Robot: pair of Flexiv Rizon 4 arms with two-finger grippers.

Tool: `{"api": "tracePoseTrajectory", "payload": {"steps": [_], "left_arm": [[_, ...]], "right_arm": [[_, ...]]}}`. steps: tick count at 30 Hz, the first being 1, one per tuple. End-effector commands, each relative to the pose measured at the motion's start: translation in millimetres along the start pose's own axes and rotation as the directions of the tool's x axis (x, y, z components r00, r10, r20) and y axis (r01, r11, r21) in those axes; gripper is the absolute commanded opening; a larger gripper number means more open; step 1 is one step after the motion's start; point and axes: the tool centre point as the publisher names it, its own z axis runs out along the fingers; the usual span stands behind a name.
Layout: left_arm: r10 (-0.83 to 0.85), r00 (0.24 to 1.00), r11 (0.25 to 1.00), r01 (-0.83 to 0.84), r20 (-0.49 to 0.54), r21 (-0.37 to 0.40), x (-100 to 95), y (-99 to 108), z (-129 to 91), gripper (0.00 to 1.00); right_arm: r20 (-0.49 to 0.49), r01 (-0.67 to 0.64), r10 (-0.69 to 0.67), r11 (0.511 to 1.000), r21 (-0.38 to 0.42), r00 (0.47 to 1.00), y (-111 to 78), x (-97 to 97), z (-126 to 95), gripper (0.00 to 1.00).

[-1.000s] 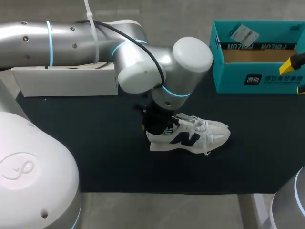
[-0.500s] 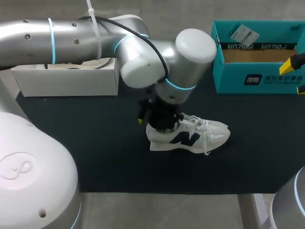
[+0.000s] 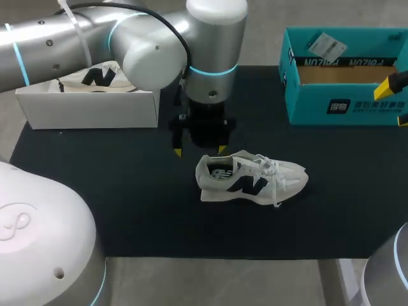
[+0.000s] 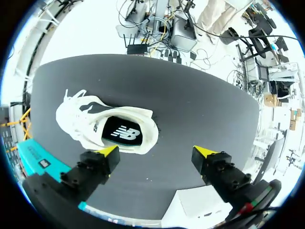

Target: Take the shoe out of the shoebox, open the shoe tongue, remove and reinsert the insole, then place the shoe into the shoebox

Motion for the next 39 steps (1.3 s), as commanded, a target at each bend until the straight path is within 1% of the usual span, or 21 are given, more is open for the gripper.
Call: {"api": "tracePoseTrajectory", "payload": {"steps": [1, 2, 23, 24, 25, 26, 27, 28, 30, 31, 32, 33, 34, 35, 36, 37, 38, 39], "left_arm": [[-0.122, 0.963, 0.99, 0.1, 0.241, 0.101, 34.3, 1, -21, 1.0], [-0.116, 0.956, 0.99, 0.09, 0.268, 0.109, 37.8, 0, -25, 1.0], [-0.116, 0.956, 0.99, 0.09, 0.268, 0.109, 37.8, 0, -25, 1.0], [-0.187, 0.944, 0.971, 0.136, 0.27, 0.198, 38.9, -1, -23, 1.0], [-0.238, 0.942, 0.947, 0.171, 0.236, 0.272, 43.1, -1, -17, 1.0], [-0.285, 0.934, 0.923, 0.207, 0.214, 0.325, 46.9, -2, -12, 1.0], [-0.355, 0.913, 0.882, 0.254, 0.203, 0.396, 49.8, -2, -8, 1.0], [-0.428, 0.886, 0.825, 0.301, 0.18, 0.478, 52.8, -2, -4, 1.0], [-0.543, 0.825, 0.73, 0.37, 0.158, 0.574, 57.8, 1, 2, 1.0], [-0.609, 0.782, 0.658, 0.402, 0.135, 0.637, 61.1, 4, 4, 1.0], [-0.638, 0.758, 0.631, 0.414, 0.136, 0.656, 62.4, 5, 5, 1.0], [-0.687, 0.714, 0.582, 0.434, 0.13, 0.688, 63.9, 8, 6, 1.0], [-0.748, 0.65, 0.516, 0.444, 0.133, 0.732, 65.0, 13, 7, 1.0], [-0.786, 0.605, 0.476, 0.459, 0.129, 0.75, 65.7, 17, 8, 1.0], [-0.808, 0.575, 0.445, 0.459, 0.125, 0.769, 65.8, 18, 8, 1.0], [-0.839, 0.532, 0.39, 0.442, 0.114, 0.808, 65.9, 20, 8, 1.0], [-0.85, 0.515, 0.373, 0.444, 0.11, 0.815, 66.2, 21, 8, 1.0], [-0.879, 0.468, 0.313, 0.42, 0.092, 0.852, 65.8, 21, 8, 1.0]], "right_arm": [[0.001, -0.001, 0.001, 1.0, 0.004, 1.0, 2.1, 0.0, 1, 1.0], [0.001, -0.001, 0.001, 1.0, 0.004, 1.0, 2.1, 0.0, 1, 1.0], [0.001, -0.001, 0.001, 1.0, 0.004, 1.0, 2.1, 0.0, 1, 1.0], [0.001, -0.001, 0.001, 1.0, 0.004, 1.0, 2.1, 0.0, 1, 1.0], [0.001, -0.001, 0.001, 1.0, 0.004, 1.0, 2.1, 0.0, 1, 1.0], [0.001, -0.001, 0.001, 1.0, 0.004, 1.0, 2.1, 0.0, 1, 1.0], [0.001, -0.001, 0.001, 1.0, 0.004, 1.0, 2.1, 0.0, 1, 1.0], [0.001, -0.001, 0.001, 1.0, 0.004, 1.0, 2.1, 0.0, 1, 1.0], [0.001, -0.001, 0.001, 1.0, 0.004, 1.0, 2.1, 0.0, 1, 1.0], [0.001, -0.001, 0.001, 1.0, 0.004, 1.0, 2.1, 0.0, 1, 1.0], [0.001, -0.001, 0.001, 1.0, 0.004, 1.0, 2.1, 0.0, 1, 1.0], [0.001, -0.001, 0.001, 1.0, 0.004, 1.0, 2.1, 0.0, 1, 1.0], [0.001, -0.001, 0.001, 1.0, 0.004, 1.0, 2.1, 0.0, 1, 1.0], [0.001, -0.001, 0.001, 1.0, 0.004, 1.0, 2.1, 0.0, 1, 1.0], [0.001, -0.001, 0.001, 1.0, 0.004, 1.0, 2.1, 0.0, 1, 1.0], [0.001, -0.001, 0.001, 1.0, 0.004, 1.0, 2.1, 0.0, 1, 1.0], [0.001, -0.001, 0.001, 1.0, 0.004, 1.0, 2.1, 0.0, 1, 1.0], [0.001, -0.001, 0.001, 1.0, 0.004, 1.0, 2.1, 0.0, 1, 1.0]]}}
